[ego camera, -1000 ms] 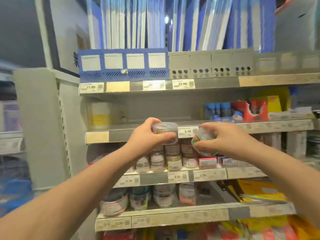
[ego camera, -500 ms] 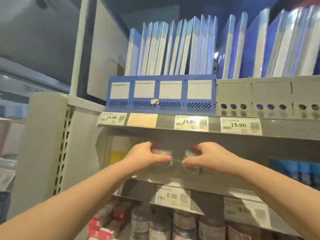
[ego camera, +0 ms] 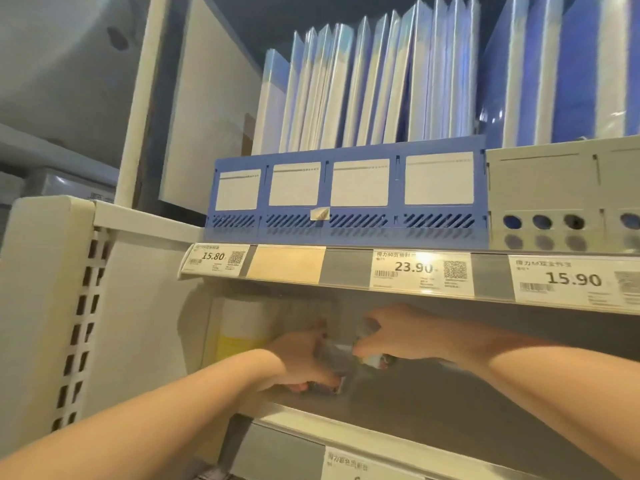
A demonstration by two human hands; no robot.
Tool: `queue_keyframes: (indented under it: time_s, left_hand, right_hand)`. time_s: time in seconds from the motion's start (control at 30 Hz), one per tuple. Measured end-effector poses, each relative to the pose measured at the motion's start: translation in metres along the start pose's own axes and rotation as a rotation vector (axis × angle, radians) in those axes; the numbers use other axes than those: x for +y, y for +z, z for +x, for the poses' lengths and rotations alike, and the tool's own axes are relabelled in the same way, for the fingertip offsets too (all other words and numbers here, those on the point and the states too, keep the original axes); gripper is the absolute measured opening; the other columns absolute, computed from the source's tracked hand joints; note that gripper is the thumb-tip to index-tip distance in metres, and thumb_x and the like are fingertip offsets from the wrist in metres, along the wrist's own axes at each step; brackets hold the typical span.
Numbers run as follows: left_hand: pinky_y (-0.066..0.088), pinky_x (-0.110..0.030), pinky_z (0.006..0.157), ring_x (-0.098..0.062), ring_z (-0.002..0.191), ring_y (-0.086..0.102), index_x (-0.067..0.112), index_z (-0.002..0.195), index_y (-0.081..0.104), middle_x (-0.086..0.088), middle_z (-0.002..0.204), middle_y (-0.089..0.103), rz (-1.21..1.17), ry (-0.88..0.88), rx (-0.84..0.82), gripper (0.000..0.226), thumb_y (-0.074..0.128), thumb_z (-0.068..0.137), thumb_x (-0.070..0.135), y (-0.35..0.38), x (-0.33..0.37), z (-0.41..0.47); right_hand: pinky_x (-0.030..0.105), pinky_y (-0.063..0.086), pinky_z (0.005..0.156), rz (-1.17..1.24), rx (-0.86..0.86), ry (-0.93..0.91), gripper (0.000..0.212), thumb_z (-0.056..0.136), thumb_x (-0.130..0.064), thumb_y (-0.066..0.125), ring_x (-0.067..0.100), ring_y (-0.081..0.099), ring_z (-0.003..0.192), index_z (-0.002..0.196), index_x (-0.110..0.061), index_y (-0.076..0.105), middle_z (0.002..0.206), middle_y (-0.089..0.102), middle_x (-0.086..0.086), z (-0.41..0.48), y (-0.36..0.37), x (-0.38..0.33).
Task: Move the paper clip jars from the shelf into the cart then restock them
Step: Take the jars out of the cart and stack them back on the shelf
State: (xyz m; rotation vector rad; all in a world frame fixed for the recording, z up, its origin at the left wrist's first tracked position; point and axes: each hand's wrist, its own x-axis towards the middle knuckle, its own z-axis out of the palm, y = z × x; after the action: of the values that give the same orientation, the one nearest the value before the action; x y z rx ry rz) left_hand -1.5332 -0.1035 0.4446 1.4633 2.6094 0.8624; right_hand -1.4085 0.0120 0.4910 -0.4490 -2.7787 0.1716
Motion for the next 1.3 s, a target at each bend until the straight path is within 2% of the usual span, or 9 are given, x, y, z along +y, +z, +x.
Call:
queue_keyframes:
  time_s: [0.1, 0.17, 0.3, 0.47, 0.67, 0.83, 1.07, 1.17, 1.3]
  left_hand:
    - [0.052, -0.025, 0.068, -0.014, 0.069, 0.058, 0.021, 0.12, 0.054, -0.002, 0.107, 0.062, 0.02, -0.01, -0.041, 0.044, 0.066, 0.082, 0.04, 0.0, -0.006, 0.001]
    - [0.051, -0.026, 0.068, -0.01, 0.062, 0.055, 0.018, 0.127, 0.051, -0.002, 0.108, 0.064, 0.066, -0.027, -0.061, 0.054, 0.064, 0.083, 0.046, 0.001, -0.008, 0.002]
    - [0.046, -0.026, 0.062, -0.013, 0.059, 0.056, 0.014, 0.121, 0.054, 0.003, 0.08, 0.061, 0.126, -0.047, 0.002, 0.05, 0.066, 0.081, 0.041, 0.004, -0.011, 0.007]
    - [0.042, -0.027, 0.081, -0.024, 0.108, 0.056, 0.014, 0.129, 0.039, -0.005, 0.119, 0.059, 0.381, 0.0, 0.165, 0.058, 0.067, 0.081, 0.03, 0.008, -0.01, 0.012]
    - [0.045, -0.037, 0.08, -0.031, 0.105, 0.057, 0.013, 0.128, 0.037, -0.011, 0.115, 0.06, 0.714, 0.121, 0.231, 0.037, 0.043, 0.092, 0.014, 0.011, -0.011, 0.017]
    - [0.042, -0.035, 0.072, -0.033, 0.101, 0.057, 0.018, 0.12, 0.038, -0.011, 0.109, 0.061, 0.661, 0.247, 0.2, 0.031, 0.045, 0.092, 0.025, 0.013, -0.01, 0.015]
    - [0.038, -0.021, 0.08, -0.023, 0.109, 0.056, 0.026, 0.133, 0.041, -0.005, 0.121, 0.06, 0.464, 0.174, 0.055, 0.041, 0.049, 0.093, 0.032, 0.01, -0.016, 0.024]
    - [0.039, -0.023, 0.087, -0.024, 0.114, 0.053, 0.024, 0.135, 0.039, -0.007, 0.128, 0.056, 0.499, 0.179, 0.016, 0.043, 0.048, 0.094, 0.031, 0.009, -0.014, 0.028]
    - [0.041, -0.029, 0.09, -0.028, 0.115, 0.053, 0.013, 0.136, 0.04, -0.013, 0.13, 0.054, 0.649, 0.089, -0.031, 0.045, 0.043, 0.095, 0.031, 0.01, -0.017, 0.04]
  right_hand:
    - [0.025, 0.037, 0.06, -0.039, -0.044, -0.048, 0.026, 0.078, -0.045, 0.063, 0.01, 0.049, 0.076, 0.083, -0.023, 0.051, 0.089, 0.052, -0.006, 0.017, 0.007, 0.003]
    - [0.031, 0.046, 0.085, -0.07, -0.076, -0.074, 0.048, 0.079, -0.048, 0.062, 0.017, 0.053, 0.103, 0.118, -0.022, 0.052, 0.119, 0.054, -0.002, 0.025, 0.011, 0.006]
    - [0.03, 0.04, 0.099, -0.023, -0.076, -0.108, 0.069, 0.081, -0.047, 0.063, 0.017, 0.046, 0.12, 0.14, -0.026, 0.036, 0.138, 0.045, -0.002, 0.03, 0.013, 0.008]
    - [0.021, 0.036, 0.08, -0.013, -0.075, -0.107, 0.068, 0.083, -0.043, 0.064, 0.011, 0.043, 0.105, 0.141, -0.026, 0.033, 0.13, 0.046, -0.004, 0.032, 0.013, 0.015]
    - [0.024, 0.039, 0.084, -0.022, -0.063, -0.079, 0.065, 0.084, -0.043, 0.062, 0.016, 0.046, 0.114, 0.141, -0.025, 0.035, 0.136, 0.045, 0.0, 0.043, 0.015, 0.021]
    - [0.025, 0.04, 0.091, -0.067, -0.141, -0.072, 0.066, 0.085, -0.044, 0.061, 0.018, 0.046, 0.118, 0.142, -0.026, 0.033, 0.139, 0.044, 0.001, 0.05, 0.019, 0.029]
    - [0.029, 0.047, 0.092, -0.005, -0.171, -0.081, 0.067, 0.081, -0.046, 0.065, 0.015, 0.048, 0.106, 0.138, -0.025, 0.036, 0.12, 0.046, -0.002, 0.056, 0.024, 0.028]
    - [0.027, 0.049, 0.084, -0.005, -0.23, -0.078, 0.064, 0.081, -0.042, 0.067, 0.015, 0.048, 0.1, 0.136, -0.023, 0.039, 0.111, 0.044, -0.004, 0.06, 0.027, 0.027]
    - [0.032, 0.05, 0.09, -0.021, -0.309, -0.044, 0.051, 0.082, -0.036, 0.065, 0.016, 0.049, 0.103, 0.129, -0.027, 0.047, 0.116, 0.047, -0.002, 0.065, 0.032, 0.03]
